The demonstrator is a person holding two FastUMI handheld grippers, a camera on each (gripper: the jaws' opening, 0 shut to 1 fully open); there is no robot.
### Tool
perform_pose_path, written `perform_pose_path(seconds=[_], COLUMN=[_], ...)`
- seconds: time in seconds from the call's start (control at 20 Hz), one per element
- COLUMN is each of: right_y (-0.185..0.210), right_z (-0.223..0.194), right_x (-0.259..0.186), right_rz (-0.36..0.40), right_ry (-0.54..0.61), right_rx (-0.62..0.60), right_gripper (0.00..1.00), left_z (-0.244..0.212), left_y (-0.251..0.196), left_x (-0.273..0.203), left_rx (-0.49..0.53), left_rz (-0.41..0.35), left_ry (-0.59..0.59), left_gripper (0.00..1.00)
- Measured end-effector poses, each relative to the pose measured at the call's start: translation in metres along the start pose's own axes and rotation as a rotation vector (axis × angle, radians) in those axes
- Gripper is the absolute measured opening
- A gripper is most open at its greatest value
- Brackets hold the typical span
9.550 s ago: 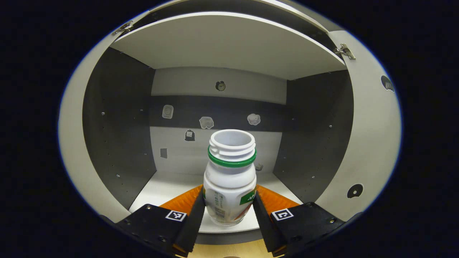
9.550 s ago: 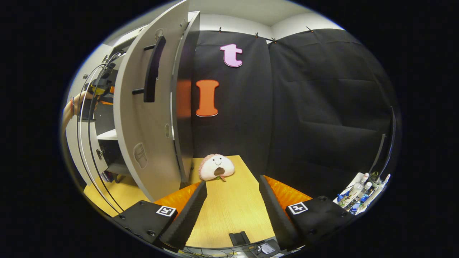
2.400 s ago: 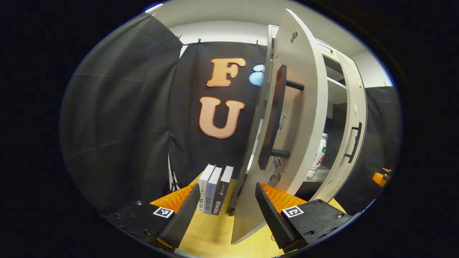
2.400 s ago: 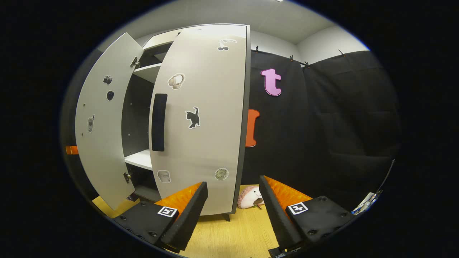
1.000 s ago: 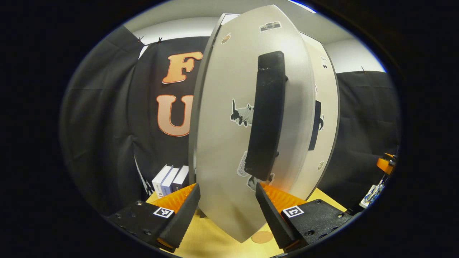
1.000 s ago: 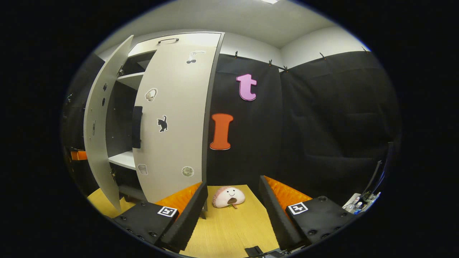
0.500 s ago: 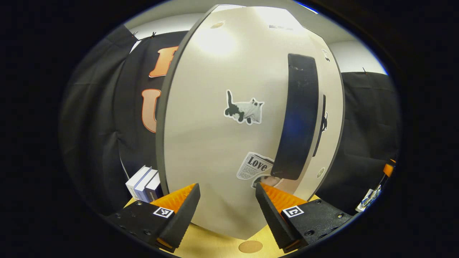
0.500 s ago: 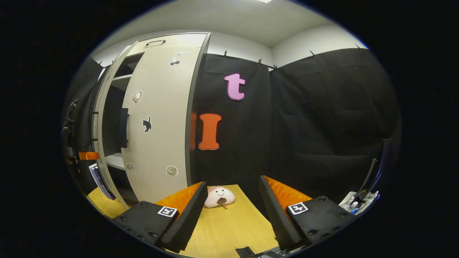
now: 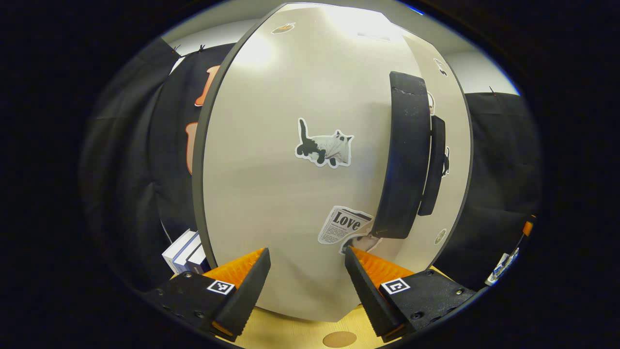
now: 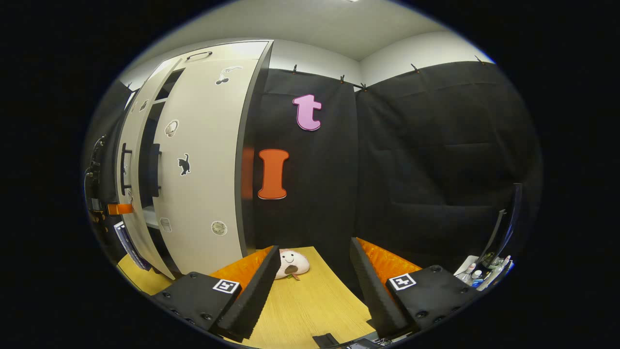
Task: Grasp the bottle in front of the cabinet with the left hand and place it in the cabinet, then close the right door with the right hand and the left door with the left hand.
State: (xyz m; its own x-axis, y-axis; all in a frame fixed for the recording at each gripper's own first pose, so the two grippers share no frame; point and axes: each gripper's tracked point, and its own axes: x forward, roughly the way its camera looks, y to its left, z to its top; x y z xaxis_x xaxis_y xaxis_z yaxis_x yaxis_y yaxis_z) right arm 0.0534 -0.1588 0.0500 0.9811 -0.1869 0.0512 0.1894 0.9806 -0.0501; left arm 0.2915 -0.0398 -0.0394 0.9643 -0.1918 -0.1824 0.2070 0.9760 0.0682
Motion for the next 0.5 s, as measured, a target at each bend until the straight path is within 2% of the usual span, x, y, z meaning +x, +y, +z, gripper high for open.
perform_pose_path(seconds=[0.5], right_y=[0.006], right_z=[0.013], right_x=[0.021], right_rz=[0.034], right_ry=[-0.012], right_rx=[-0.003], right_gripper=[0.96], left_z=[0.004], left_y=[-0.013], left_x=[-0.003], left_rx=[0.001], left_rz=[-0.024], left_ry=[0.029], left_gripper=[0.95])
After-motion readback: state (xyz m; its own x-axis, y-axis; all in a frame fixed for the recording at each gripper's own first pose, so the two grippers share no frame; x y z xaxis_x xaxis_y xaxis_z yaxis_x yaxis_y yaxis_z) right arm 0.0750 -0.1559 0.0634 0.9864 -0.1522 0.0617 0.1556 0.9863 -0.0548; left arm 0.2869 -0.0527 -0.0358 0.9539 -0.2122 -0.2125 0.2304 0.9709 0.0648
